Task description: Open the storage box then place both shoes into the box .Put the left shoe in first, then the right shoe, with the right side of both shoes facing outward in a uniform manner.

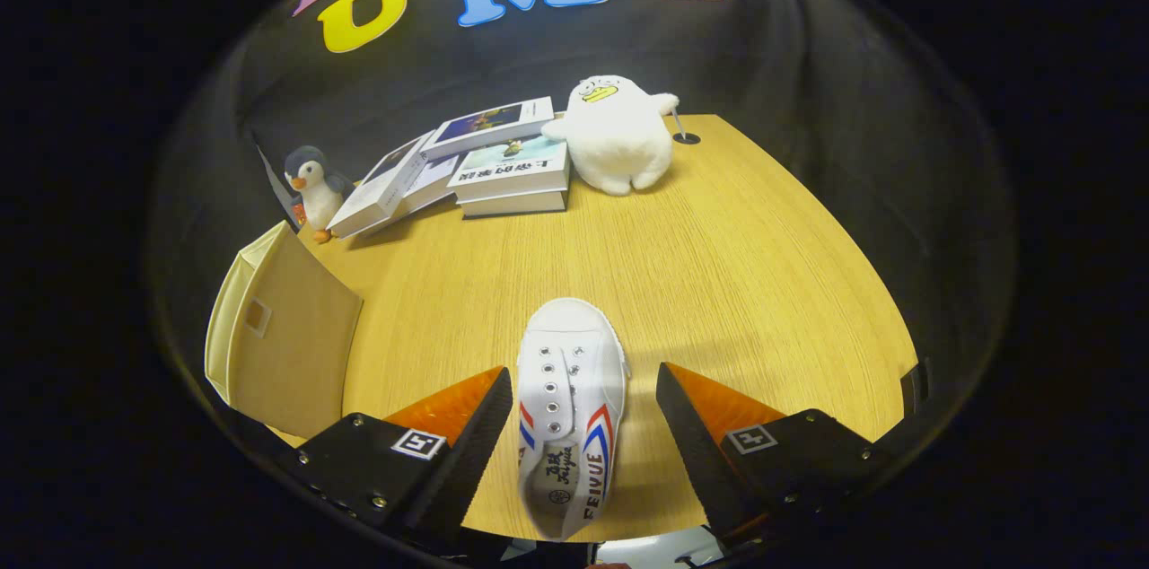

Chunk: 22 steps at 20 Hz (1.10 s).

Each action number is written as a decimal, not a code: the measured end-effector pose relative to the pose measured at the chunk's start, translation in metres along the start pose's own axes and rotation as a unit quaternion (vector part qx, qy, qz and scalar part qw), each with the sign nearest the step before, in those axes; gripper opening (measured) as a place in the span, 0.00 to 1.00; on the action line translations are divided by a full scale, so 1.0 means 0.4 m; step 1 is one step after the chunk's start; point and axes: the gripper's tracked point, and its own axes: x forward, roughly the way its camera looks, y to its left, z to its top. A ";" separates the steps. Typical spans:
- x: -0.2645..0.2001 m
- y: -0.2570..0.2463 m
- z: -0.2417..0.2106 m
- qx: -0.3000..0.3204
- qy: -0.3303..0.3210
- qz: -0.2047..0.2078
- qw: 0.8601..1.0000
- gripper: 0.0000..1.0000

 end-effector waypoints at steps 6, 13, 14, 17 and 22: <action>0.047 -0.064 -0.064 -0.013 0.042 -0.028 0.999 0.98; 0.110 -0.048 -0.103 -0.029 0.077 -0.025 0.996 0.98; 0.118 -0.045 -0.108 -0.032 0.083 -0.026 0.996 0.98; 0.129 -0.029 -0.112 -0.028 0.088 -0.013 0.996 0.96; 0.135 -0.007 -0.116 -0.031 0.098 -0.001 0.995 0.59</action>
